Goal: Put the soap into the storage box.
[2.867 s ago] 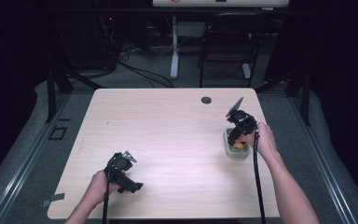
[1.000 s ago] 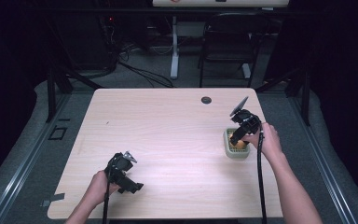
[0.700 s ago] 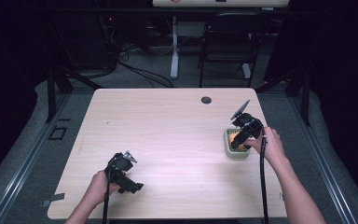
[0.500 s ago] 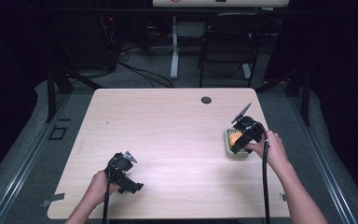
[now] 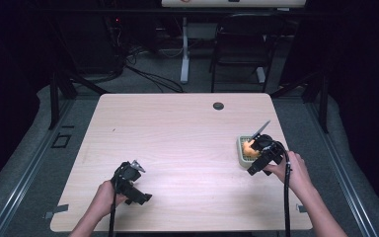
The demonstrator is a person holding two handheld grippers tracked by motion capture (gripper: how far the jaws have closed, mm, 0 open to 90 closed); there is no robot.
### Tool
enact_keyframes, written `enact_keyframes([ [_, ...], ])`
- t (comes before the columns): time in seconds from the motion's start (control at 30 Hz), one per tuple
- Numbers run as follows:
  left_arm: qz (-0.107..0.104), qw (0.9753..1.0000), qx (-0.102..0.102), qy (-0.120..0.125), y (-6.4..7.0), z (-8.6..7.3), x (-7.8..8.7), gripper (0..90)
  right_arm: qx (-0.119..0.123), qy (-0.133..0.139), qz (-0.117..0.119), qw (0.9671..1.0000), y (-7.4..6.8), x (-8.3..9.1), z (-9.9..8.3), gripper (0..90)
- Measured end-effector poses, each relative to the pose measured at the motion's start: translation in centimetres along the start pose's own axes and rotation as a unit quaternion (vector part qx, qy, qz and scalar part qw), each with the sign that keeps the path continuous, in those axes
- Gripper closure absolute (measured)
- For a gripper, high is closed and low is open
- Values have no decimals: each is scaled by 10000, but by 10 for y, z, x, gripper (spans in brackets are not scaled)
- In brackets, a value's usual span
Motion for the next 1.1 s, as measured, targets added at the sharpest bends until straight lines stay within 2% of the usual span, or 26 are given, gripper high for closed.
enact_keyframes([
  [0.03,0,10000,1,2,0,0,0,0,67,-61,-29,10000,0,1,-4,65],
  [0.17,15,10000,-2,-16,0,0,0,0,61,-55,29,10000,-3,2,-15,65],
  [0.27,20,10000,2,-19,0,0,0,0,-33,131,23,9999,-7,-1,-24,65],
  [0.3,23,10000,-4,-17,0,0,0,0,25,66,-17,10000,-8,0,-27,65],
  [0.43,22,10000,-3,-13,0,0,0,0,21,161,-6,9999,-15,-4,-40,64],
  [0.47,19,10000,-2,-14,0,0,0,0,74,74,12,9999,-16,-4,-42,65],
  [0.53,28,10000,-3,-11,0,0,0,0,31,260,7,9997,-19,-8,-47,65],
  [0.57,27,10000,-6,-6,0,0,0,0,81,266,-6,9996,-20,-7,-50,65],
  [0.6,21,10000,-3,-1,0,0,0,0,35,455,10,9990,-23,-9,-54,65],
  [0.73,16,10000,-3,7,0,0,0,0,-37,522,65,9986,-32,-14,-71,65],
  [0.8,18,10000,-18,19,1,1,1,0,-35,458,41,9989,-35,-16,-77,65],
  [0.87,19,10000,-28,14,1,1,1,0,-36,376,14,9993,-36,-18,-82,67],
  [0.97,51,10000,-47,23,1,1,1,0,38,386,-196,9991,-32,-21,-83,72],
  [1.03,53,10000,-45,17,0,1,0,0,37,350,-188,9992,-29,-21,-83,72],
  [1.07,56,10000,-34,18,0,1,0,0,-53,479,-141,9987,-29,-24,-83,72],
  [1.1,60,10000,-25,29,0,2,0,0,-5,382,-130,9992,-27,-23,-83,72],
])
Point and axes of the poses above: each handheld gripper's, and its own axes: x roughly backward along the jaws, z roughly out of its top, y roughly to its right, the point moved 4 cm from there along -x, roughly forward along the jaws, and after that the axes turned 6 degrees about z, right-handed, at the moved point
